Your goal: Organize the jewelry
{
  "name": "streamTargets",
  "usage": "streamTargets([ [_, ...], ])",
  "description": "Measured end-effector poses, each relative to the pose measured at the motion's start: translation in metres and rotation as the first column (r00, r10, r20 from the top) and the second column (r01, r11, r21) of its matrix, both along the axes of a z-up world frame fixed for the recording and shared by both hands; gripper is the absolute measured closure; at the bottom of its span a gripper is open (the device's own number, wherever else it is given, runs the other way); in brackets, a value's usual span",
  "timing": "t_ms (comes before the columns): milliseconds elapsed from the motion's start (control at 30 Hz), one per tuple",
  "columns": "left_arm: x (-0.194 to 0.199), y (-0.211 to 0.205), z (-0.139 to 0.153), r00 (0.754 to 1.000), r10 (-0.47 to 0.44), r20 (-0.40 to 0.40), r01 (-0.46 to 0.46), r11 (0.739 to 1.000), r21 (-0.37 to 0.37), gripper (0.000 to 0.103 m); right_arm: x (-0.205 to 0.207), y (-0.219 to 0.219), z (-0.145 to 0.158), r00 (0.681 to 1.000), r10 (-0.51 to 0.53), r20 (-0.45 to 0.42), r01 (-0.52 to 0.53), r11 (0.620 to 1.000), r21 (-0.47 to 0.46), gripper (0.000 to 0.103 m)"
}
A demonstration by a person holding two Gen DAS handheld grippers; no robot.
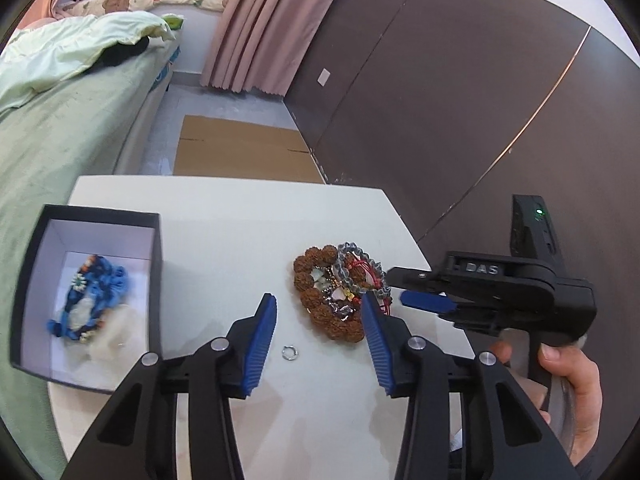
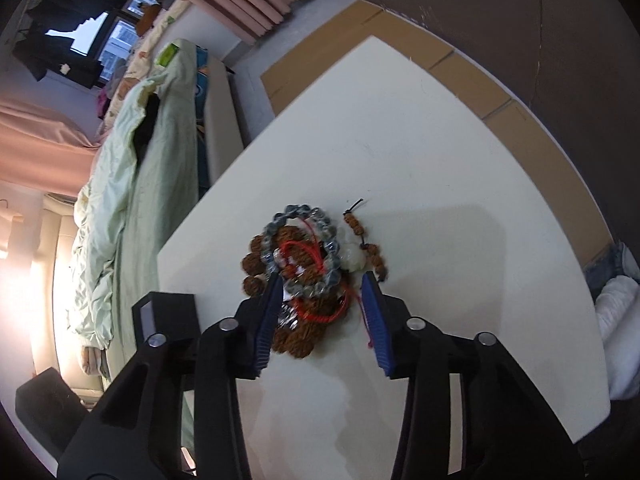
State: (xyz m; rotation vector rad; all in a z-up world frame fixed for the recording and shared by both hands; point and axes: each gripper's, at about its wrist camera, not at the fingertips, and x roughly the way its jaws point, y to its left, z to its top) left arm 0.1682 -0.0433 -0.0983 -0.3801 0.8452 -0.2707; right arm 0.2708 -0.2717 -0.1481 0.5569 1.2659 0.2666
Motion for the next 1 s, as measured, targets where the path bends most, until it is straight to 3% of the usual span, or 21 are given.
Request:
streamTargets([
  [133,0.011,-0.003,-0.009,1.000,0.006,-0.016,-0.006,1.000,-0.003,0.062,0.010,-0.001,-0.014,0.999,-0.011,-0.043,0.011,1.000,0.006,0.077],
  [200,0.015,-0.003,-0.011,1.000,0.008,-0.022,-0.008,1.000,-0.002,0.062,0.011,-0.003,-0.014,0.999,-0.017,-0.043,0.017,1.000,0.002,0.089],
  [267,0.019,-0.005,-0.014,1.000,0.007,-0.029,-0.007,1.000,-0.002,0.062,0.010,-0.008,-0.010,0.999,-0.022,-0.032,0.023,1.000,0.018,0.092],
  [733,0.041,-0.018,-0.042,0.994,-0.014,-0.111,0.012,1.000,-0.014,0.062,-0.013,-0.010,0.055,0.983,0.000,0.185,-0.019,0.995,0.100,0.092],
  [1000,0.057,-0.029,-0.062,0.987,0.003,-0.160,-0.003,1.000,0.001,0.064,-0.010,-0.013,0.056,0.983,-0.027,0.180,0.004,0.992,0.127,0.093],
])
